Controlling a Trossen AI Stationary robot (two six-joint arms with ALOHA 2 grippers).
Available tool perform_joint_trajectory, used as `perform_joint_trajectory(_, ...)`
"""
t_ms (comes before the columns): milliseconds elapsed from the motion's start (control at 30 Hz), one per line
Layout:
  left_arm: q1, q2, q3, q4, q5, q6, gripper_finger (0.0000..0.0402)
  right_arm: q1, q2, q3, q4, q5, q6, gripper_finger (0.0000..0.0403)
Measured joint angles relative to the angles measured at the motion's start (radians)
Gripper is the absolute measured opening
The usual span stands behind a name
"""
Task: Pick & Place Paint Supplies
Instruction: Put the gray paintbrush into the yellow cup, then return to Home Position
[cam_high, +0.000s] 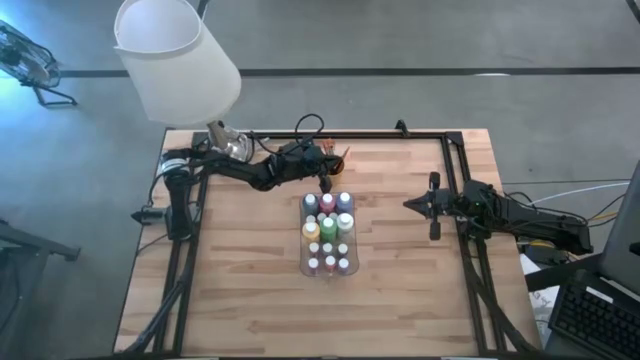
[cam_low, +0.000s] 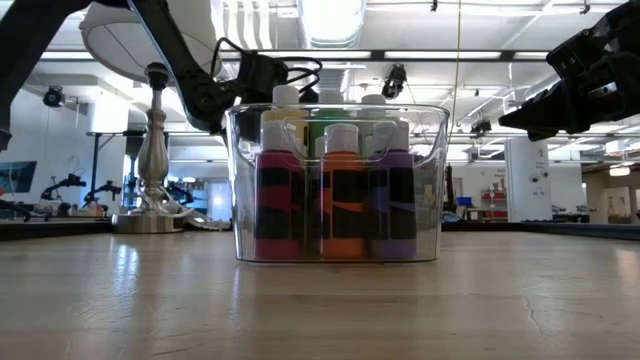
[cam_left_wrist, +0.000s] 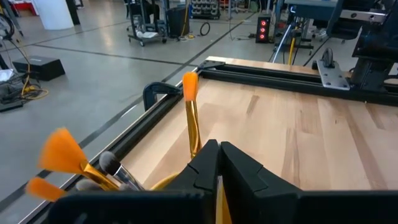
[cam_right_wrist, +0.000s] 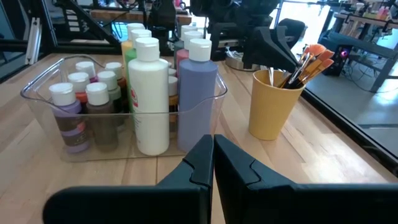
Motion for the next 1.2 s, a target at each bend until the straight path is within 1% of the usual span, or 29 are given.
perform_joint_trajectory(767,0.0,-0.002,0.0,-0.006,0.001,0.0,0.0022,0.0,0.0,0.0,0.0,0.0,0.0,0.0008)
perform_joint_trajectory(1033,0.0,-0.002,0.0,-0.005,0.001,0.0,0.0055,0.0,0.0,0.0,0.0,0.0,0.0,0.0008)
perform_joint_trajectory(1200,0.0,-0.003,0.0,-0.003,0.001,0.006,0.0059,0.0,0.0,0.0,0.0,0.0,0.0,0.0008)
